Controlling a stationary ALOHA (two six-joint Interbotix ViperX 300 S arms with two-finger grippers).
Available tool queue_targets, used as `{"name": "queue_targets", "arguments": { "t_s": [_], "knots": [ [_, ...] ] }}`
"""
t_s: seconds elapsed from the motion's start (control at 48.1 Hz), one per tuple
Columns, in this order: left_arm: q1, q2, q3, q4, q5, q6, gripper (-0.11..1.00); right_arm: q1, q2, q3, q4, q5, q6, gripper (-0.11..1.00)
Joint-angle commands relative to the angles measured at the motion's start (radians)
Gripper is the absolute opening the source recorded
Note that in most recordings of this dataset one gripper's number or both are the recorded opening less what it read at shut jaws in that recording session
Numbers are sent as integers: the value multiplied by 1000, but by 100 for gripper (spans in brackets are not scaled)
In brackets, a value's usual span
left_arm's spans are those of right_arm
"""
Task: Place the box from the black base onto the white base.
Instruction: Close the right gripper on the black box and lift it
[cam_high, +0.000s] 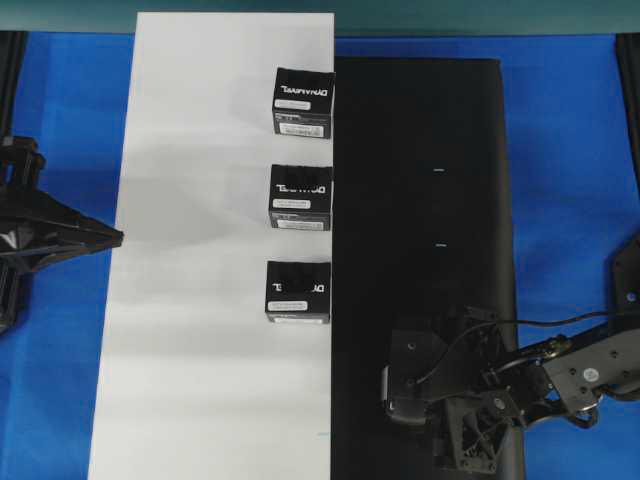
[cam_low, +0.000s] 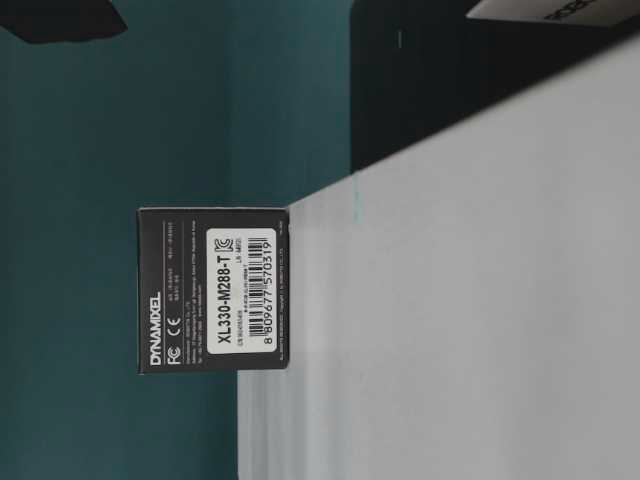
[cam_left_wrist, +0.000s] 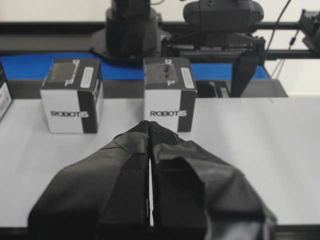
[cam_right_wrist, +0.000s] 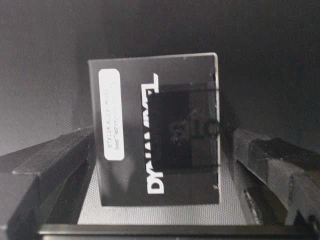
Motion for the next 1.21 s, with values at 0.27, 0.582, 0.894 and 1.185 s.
{"name": "queue_targets", "arguments": {
  "t_s": [0.27, 0.582, 0.894, 1.185],
  "knots": [
    [-2, 5, -25, 3, -5, 0, -3, -12, 2, 41, -3, -89, 3, 100],
    [-2, 6, -25, 3, -5, 0, -3, -26, -8, 52, 6, -164, 3, 99],
    [-2, 8, -23, 3, -5, -2, -3, -25, -20, 61, 20, -195, 3, 81],
    [-2, 6, -23, 3, -5, 0, -3, -25, -48, 63, 20, -181, 3, 65]
  ]
}}
